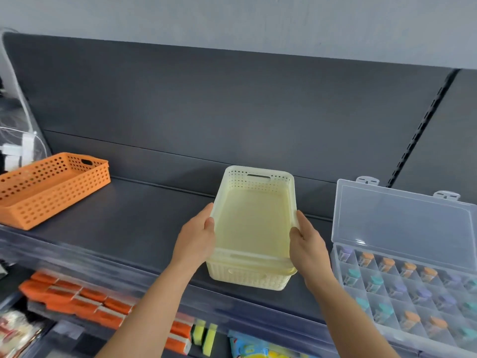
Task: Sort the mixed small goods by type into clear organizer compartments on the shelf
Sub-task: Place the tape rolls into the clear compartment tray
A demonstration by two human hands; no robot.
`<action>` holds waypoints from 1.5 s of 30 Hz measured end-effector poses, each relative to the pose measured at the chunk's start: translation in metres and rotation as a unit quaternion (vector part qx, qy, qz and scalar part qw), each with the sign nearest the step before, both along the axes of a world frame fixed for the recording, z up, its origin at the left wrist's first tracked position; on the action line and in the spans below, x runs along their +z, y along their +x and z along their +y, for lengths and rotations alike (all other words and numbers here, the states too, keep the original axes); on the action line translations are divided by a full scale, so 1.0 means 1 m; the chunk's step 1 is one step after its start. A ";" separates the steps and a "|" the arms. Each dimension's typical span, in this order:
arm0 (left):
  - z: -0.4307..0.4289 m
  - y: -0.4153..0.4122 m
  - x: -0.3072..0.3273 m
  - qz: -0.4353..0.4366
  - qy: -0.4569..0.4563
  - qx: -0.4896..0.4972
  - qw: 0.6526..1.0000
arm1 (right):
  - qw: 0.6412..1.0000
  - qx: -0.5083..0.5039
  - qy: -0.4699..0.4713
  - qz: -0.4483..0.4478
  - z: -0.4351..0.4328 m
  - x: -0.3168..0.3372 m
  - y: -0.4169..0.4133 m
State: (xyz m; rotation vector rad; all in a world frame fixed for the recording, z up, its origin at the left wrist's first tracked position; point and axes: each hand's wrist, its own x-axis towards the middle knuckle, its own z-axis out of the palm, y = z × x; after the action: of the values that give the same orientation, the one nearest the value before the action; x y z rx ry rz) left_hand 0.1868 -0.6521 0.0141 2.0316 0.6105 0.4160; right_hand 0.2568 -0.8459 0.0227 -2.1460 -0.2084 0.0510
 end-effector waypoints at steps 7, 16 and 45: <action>0.096 -0.045 0.010 -0.001 0.043 0.037 0.998 | 0.998 0.054 -0.008 -0.013 0.097 0.015 -0.031; 0.251 -0.100 0.024 0.009 0.082 0.028 0.996 | 0.998 0.061 0.012 -0.010 0.251 0.013 -0.079; 0.437 -0.064 -0.015 0.096 0.068 -0.036 0.992 | 0.994 0.068 -0.088 0.016 0.423 -0.014 -0.077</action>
State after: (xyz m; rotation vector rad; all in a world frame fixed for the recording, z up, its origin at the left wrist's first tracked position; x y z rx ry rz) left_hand 0.1233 -0.2152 -0.0004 2.2334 0.6358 0.2258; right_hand 0.1801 -0.4227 0.0088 -2.3022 -0.3425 0.1891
